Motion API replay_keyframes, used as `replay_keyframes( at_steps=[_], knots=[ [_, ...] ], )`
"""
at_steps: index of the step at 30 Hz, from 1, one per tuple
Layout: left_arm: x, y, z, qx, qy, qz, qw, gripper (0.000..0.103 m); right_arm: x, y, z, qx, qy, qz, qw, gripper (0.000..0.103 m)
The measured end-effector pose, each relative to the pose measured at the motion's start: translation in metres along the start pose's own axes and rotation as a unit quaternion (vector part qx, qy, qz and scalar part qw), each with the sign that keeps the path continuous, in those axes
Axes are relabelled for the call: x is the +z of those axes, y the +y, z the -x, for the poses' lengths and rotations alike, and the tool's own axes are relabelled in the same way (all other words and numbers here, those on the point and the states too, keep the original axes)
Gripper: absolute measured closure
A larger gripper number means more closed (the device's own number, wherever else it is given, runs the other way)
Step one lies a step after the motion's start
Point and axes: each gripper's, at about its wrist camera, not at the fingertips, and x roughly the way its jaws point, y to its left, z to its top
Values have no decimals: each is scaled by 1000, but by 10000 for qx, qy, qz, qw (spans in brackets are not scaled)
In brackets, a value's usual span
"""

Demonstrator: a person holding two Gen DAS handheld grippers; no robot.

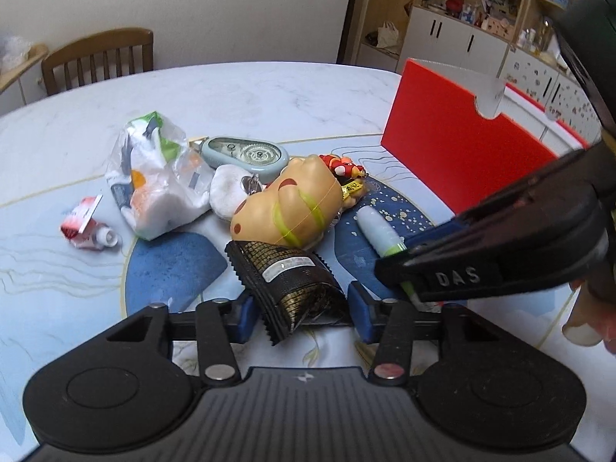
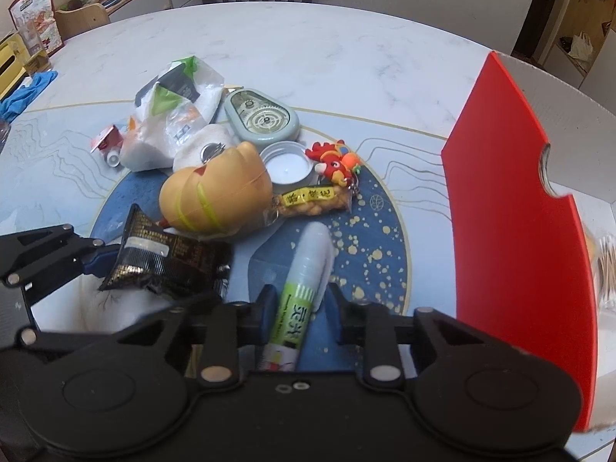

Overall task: Organize objects
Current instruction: 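Grasp the black snack packet with the left tool while the right tool grasps the glue stick, then carry the snack packet and glue stick into the red shoebox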

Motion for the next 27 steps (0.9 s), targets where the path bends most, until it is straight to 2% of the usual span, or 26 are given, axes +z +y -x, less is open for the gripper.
replay_keyframes(
  at_steps=[6,19,27],
  knots=[
    [-4,4,11,-153,87,208,9996,69,-17,-6,10,118,11,-88,9999,83],
    [-6,-16,36,-424,339,55,9985,72,-52,-23,57,378,-283,-305,9984,83],
    [7,-38,51,-682,391,21,9969,72,-66,-43,85,483,-527,-449,9964,83]
  ],
)
